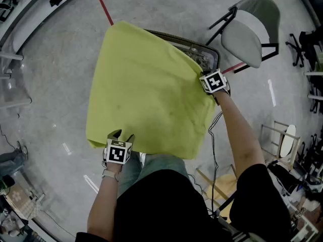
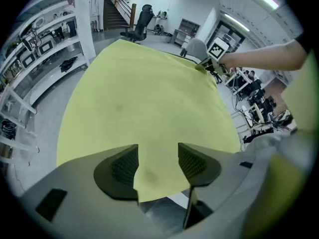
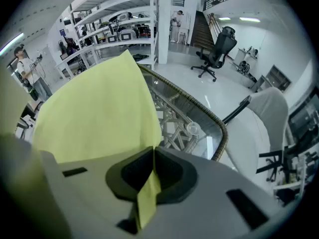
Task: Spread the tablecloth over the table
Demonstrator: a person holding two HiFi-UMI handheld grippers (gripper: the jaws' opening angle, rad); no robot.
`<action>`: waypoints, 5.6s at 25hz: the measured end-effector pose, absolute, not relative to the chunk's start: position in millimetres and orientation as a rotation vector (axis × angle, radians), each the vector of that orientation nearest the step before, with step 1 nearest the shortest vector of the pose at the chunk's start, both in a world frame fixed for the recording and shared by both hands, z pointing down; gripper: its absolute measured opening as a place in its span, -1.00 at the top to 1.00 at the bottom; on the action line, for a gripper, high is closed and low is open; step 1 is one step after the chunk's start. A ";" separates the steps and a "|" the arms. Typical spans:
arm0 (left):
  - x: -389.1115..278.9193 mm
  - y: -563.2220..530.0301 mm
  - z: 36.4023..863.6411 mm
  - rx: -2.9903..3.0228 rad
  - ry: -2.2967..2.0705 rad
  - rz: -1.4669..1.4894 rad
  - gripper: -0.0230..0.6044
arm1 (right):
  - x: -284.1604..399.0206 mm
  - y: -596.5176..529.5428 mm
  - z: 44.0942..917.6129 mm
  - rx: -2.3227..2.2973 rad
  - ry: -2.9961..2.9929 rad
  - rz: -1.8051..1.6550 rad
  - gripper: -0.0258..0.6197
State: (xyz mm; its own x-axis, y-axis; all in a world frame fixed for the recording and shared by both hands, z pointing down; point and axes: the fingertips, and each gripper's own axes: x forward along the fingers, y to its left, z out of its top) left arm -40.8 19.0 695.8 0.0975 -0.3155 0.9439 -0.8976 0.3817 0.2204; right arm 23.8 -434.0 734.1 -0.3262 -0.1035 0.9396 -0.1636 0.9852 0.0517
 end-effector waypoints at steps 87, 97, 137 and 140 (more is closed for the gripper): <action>-33.1 65.7 725.8 1.268 -1.316 0.610 0.11 | -22.3 -314.6 648.7 0.172 -1.987 -0.051 0.87; -32.2 60.0 727.9 1.292 -1.309 0.631 0.11 | -27.3 -437.7 557.6 0.456 -2.136 -0.104 0.88; -119.8 -230.7 686.4 1.552 -1.447 0.802 0.11 | 58.9 -718.9 564.8 0.882 -2.081 0.144 0.88; -114.8 -232.2 700.8 1.541 -1.423 0.786 0.11 | 61.6 -715.5 592.1 0.859 -2.056 0.172 0.88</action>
State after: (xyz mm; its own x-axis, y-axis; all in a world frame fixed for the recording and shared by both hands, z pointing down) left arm -114.8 -232.2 700.8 0.1471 -0.4331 0.8893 -0.9833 0.0333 0.1789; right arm 61.6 -715.5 592.1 -0.3776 -0.5109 0.7723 -0.6324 0.7515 0.1880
